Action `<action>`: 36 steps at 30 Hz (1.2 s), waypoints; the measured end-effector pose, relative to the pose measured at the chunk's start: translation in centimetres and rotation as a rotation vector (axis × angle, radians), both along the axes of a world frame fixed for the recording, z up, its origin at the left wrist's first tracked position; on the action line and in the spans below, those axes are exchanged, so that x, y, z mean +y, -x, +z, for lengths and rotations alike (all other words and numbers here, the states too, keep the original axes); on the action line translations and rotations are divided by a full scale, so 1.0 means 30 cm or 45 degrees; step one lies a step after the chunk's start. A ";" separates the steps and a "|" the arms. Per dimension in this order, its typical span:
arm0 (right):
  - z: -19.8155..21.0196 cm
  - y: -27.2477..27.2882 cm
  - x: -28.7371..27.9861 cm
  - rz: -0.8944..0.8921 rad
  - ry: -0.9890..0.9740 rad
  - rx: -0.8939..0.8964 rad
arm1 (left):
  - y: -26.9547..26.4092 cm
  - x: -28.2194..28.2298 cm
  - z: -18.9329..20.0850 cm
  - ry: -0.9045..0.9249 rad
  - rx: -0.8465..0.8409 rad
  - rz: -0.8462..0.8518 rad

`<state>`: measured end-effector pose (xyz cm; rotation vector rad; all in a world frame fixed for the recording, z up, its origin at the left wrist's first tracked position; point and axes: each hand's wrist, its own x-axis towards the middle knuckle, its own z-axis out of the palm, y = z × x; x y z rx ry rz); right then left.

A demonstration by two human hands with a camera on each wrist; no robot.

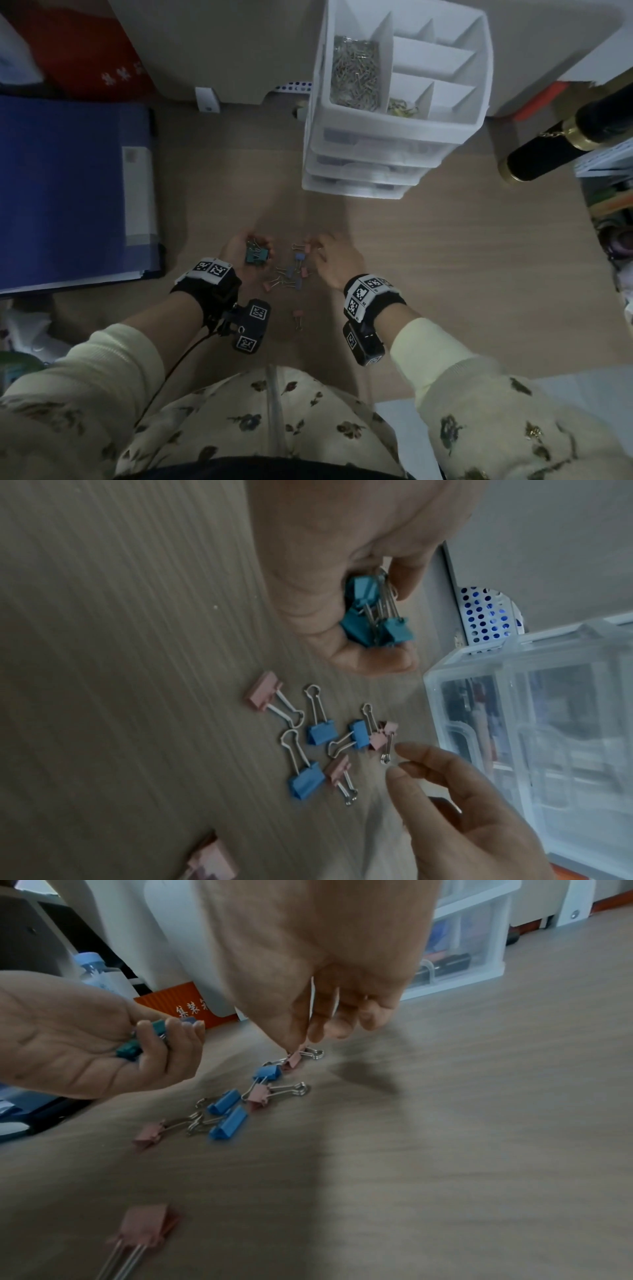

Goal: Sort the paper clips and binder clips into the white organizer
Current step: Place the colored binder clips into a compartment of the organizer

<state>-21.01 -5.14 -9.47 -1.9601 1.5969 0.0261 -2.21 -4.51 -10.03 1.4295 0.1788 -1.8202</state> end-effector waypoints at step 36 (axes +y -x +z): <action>0.661 0.123 -0.361 -0.903 0.121 -2.002 | 0.518 -0.439 0.768 0.611 0.660 0.043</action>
